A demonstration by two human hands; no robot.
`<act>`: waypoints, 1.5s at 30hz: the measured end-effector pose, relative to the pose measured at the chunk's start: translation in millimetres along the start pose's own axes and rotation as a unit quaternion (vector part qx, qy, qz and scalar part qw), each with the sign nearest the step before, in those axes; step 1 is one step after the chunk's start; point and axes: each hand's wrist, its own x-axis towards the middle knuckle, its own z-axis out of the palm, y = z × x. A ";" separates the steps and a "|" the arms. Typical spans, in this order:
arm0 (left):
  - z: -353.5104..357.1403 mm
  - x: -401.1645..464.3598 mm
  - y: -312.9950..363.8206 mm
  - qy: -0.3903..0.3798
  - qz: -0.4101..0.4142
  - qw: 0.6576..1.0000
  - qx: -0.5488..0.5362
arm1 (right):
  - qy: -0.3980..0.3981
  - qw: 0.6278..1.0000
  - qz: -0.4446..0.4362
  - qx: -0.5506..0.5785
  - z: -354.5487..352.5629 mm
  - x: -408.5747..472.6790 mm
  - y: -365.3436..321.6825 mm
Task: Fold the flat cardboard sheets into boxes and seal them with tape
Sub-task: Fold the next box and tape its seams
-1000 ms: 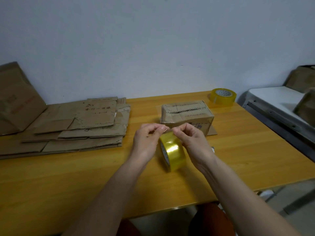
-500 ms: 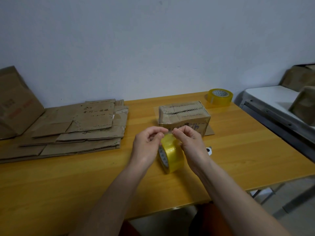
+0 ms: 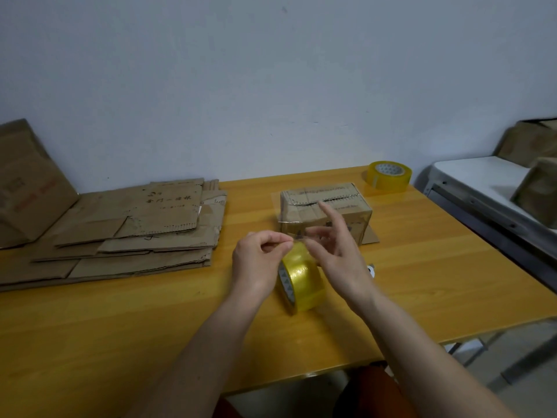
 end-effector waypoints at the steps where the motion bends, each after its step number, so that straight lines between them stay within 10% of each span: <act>1: -0.4 0.1 -1.0 -0.004 -0.002 1.000 -0.022 | -0.015 0.999 -0.024 -0.025 -1.5 0.5 -1.1; 21: 17.1 4.7 -13.6 -0.002 -0.124 0.978 -0.170 | -0.077 0.992 0.087 0.044 -13.3 -6.0 12.0; 28: 46.3 10.5 -4.1 -0.022 -0.026 0.998 0.054 | -0.044 0.998 0.040 0.006 -59.7 -9.3 7.6; 36: 89.9 11.7 14.0 -0.066 -0.001 0.997 0.039 | 0.080 0.966 0.033 -0.245 -124.7 -11.6 24.2; 45: 57.5 75.3 26.7 -0.046 0.164 0.931 0.322 | 0.028 0.855 0.096 -0.509 -136.9 -14.5 70.8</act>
